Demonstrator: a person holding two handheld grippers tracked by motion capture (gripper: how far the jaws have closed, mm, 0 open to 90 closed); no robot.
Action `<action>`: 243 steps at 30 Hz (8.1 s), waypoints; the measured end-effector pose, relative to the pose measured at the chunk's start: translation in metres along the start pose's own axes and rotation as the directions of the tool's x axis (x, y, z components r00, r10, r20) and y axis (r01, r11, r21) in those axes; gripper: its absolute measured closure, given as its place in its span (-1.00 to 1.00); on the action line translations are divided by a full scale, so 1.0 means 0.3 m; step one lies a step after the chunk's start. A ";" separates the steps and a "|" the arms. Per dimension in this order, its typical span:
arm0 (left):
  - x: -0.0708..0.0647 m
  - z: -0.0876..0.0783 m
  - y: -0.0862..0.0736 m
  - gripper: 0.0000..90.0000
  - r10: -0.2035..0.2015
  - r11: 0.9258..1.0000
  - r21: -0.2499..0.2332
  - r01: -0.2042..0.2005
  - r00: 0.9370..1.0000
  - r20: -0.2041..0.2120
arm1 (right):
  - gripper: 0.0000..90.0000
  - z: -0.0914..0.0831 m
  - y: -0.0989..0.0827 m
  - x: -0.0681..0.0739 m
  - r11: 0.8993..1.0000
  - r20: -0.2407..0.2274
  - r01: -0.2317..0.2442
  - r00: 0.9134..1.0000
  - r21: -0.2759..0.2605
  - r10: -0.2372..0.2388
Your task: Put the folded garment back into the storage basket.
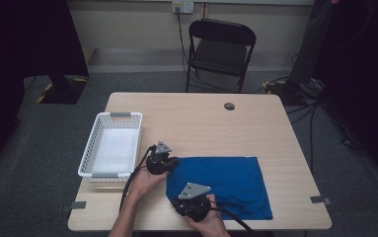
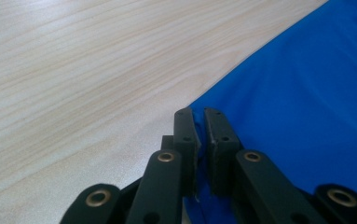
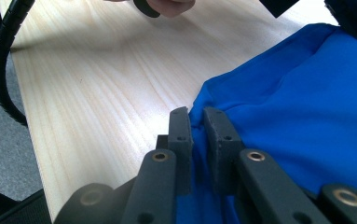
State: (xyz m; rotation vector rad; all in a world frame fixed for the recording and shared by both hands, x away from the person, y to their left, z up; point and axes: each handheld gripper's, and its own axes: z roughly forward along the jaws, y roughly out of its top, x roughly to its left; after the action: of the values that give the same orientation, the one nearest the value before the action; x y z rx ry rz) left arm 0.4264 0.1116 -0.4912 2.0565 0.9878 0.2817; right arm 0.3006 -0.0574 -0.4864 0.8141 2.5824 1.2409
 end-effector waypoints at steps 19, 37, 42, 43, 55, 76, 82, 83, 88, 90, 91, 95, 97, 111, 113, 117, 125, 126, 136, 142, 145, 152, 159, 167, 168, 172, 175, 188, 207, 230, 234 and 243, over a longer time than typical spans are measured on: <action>-0.009 -0.013 0.013 0.89 -0.035 0.999 -0.028 0.037 0.999 0.041 | 0.84 -0.023 -0.007 -0.024 0.998 -0.031 -0.057 0.998 -0.030 0.056; -0.037 -0.061 0.074 0.89 -0.028 0.994 -0.107 0.036 0.996 0.081 | 0.84 -0.062 0.023 -0.026 0.998 -0.040 -0.041 0.998 -0.054 0.039; -0.037 -0.065 0.083 0.89 -0.028 0.992 -0.117 0.038 0.996 0.086 | 0.84 -0.069 0.027 -0.032 0.997 -0.045 -0.046 0.998 -0.062 0.043; -0.037 -0.067 0.085 0.89 -0.031 0.992 -0.117 0.041 0.996 0.087 | 0.84 -0.070 0.028 -0.033 0.997 -0.048 -0.050 0.998 -0.063 0.047; -0.034 -0.095 0.112 0.89 -0.038 0.989 -0.137 0.051 0.995 0.097 | 0.84 -0.095 0.042 -0.031 0.995 -0.053 -0.049 0.998 -0.083 0.045; -0.036 -0.130 0.154 0.89 -0.032 0.987 -0.155 0.046 0.995 0.094 | 0.84 -0.120 0.080 -0.029 0.989 -0.069 -0.065 0.996 -0.130 0.057; -0.035 -0.151 0.182 0.89 -0.022 0.985 -0.167 0.037 0.996 0.088 | 0.84 -0.129 0.094 -0.029 0.988 -0.071 -0.063 0.996 -0.142 0.054; -0.034 -0.153 0.185 0.89 -0.025 0.985 -0.168 0.039 0.996 0.090 | 0.84 -0.132 0.097 -0.029 0.987 -0.071 -0.062 0.996 -0.145 0.052; -0.034 -0.165 0.197 0.89 -0.025 0.984 -0.173 0.040 0.996 0.085 | 0.84 -0.148 0.109 -0.035 0.985 -0.073 -0.066 0.996 -0.160 0.055; -0.033 -0.169 0.203 0.89 -0.024 0.984 -0.174 0.038 0.996 0.082 | 0.84 -0.152 0.115 -0.036 0.984 -0.074 -0.067 0.996 -0.166 0.055; -0.032 -0.170 0.206 0.89 -0.027 0.984 -0.171 0.040 0.997 0.076 | 0.84 -0.154 0.119 -0.036 0.984 -0.074 -0.066 0.996 -0.168 0.054; -0.030 -0.173 0.214 0.89 -0.028 0.987 -0.158 0.041 0.996 0.079 | 0.84 -0.160 0.131 -0.032 0.983 -0.072 -0.060 0.996 -0.174 0.048; -0.029 -0.174 0.216 0.89 -0.028 0.986 -0.162 0.041 0.996 0.080 | 0.84 -0.163 0.135 -0.032 0.982 -0.073 -0.061 0.996 -0.180 0.048; -0.040 -0.202 0.248 0.89 -0.027 0.977 -0.207 0.044 0.996 0.087 | 0.84 -0.187 0.168 -0.032 0.974 -0.070 -0.060 0.996 -0.217 0.046; -0.040 -0.205 0.251 0.89 -0.024 0.977 -0.211 0.042 0.996 0.086 | 0.84 -0.190 0.171 -0.033 0.974 -0.071 -0.059 0.996 -0.220 0.045; -0.038 -0.207 0.251 0.89 -0.027 0.977 -0.208 0.045 0.996 0.090 | 0.84 -0.193 0.176 -0.037 0.973 -0.069 -0.060 0.997 -0.223 0.046; -0.044 -0.222 0.262 0.89 -0.018 0.974 -0.222 0.036 0.997 0.081 | 0.84 -0.199 0.189 -0.033 0.971 -0.072 -0.058 0.996 -0.232 0.043; -0.044 -0.225 0.265 0.89 -0.021 0.974 -0.222 0.039 0.996 0.082 | 0.84 -0.199 0.192 -0.031 0.971 -0.071 -0.056 0.997 -0.231 0.040; -0.047 -0.245 0.292 0.89 -0.013 0.975 -0.220 0.030 0.997 0.077 | 0.84 -0.215 0.227 -0.027 0.968 -0.068 -0.047 0.997 -0.247 0.031; -0.054 -0.263 0.316 0.89 -0.005 0.972 -0.235 0.024 0.997 0.081 | 0.84 -0.220 0.250 -0.026 0.963 -0.072 -0.052 0.997 -0.265 0.034; -0.054 -0.282 0.328 0.89 0.002 0.971 -0.240 0.015 0.997 0.074 | 0.84 -0.224 0.267 -0.017 0.960 -0.075 -0.047 0.997 -0.278 0.027; -0.048 -0.295 0.330 0.89 -0.013 0.967 -0.253 0.030 0.998 0.069 | 0.84 -0.237 0.290 -0.010 0.953 -0.077 -0.041 0.997 -0.299 0.019; -0.055 -0.251 0.313 0.89 -0.032 0.966 -0.253 0.050 0.997 0.075 | 0.84 -0.235 0.262 -0.016 0.959 -0.069 -0.038 0.997 -0.279 0.020; -0.083 -0.212 0.318 0.89 -0.024 0.970 -0.240 0.044 0.996 0.086 | 0.84 -0.255 0.228 -0.035 0.962 -0.053 -0.044 0.998 -0.268 0.031; -0.087 -0.207 0.318 0.89 -0.026 0.970 -0.239 0.047 0.996 0.091 | 0.84 -0.258 0.225 -0.038 0.962 -0.051 -0.044 0.998 -0.269 0.032; -0.100 -0.187 0.318 0.89 -0.026 0.971 -0.234 0.047 0.995 0.095 | 0.84 -0.273 0.211 -0.048 0.963 -0.042 -0.048 0.998 -0.266 0.038; -0.111 -0.177 0.316 0.89 -0.025 0.971 -0.235 0.048 0.995 0.101 | 0.84 -0.283 0.196 -0.057 0.964 -0.034 -0.052 0.998 -0.261 0.044; -0.144 -0.139 0.321 0.89 -0.008 0.973 -0.230 0.035 0.993 0.115 | 0.84 -0.316 0.138 -0.087 0.967 -0.019 -0.067 0.998 -0.245 0.064; -0.188 -0.050 0.306 0.89 -0.018 0.976 -0.214 0.047 0.991 0.133 | 0.84 -0.346 0.057 -0.128 0.971 0.009 -0.089 0.996 -0.222 0.094; -0.233 0.072 0.285 0.89 -0.037 0.982 -0.179 0.063 0.989 0.144 | 0.84 -0.377 -0.053 -0.177 0.983 0.066 -0.094 0.992 -0.161 0.106; -0.238 0.094 0.279 0.89 -0.040 0.983 -0.169 0.065 0.988 0.148 | 0.84 -0.377 -0.067 -0.190 0.986 0.079 -0.089 0.992 -0.138 0.100; -0.268 0.155 0.256 0.88 -0.032 0.989 -0.138 0.054 0.987 0.161 | 0.83 -0.377 -0.118 -0.199 0.993 0.094 -0.075 0.992 -0.096 0.084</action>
State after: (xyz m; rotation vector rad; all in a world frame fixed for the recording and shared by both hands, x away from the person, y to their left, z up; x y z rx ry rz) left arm 0.4383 -0.0015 -0.4519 1.8943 0.8883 0.1587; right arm 0.2948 -0.1836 -0.4459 0.9436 2.4183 1.2965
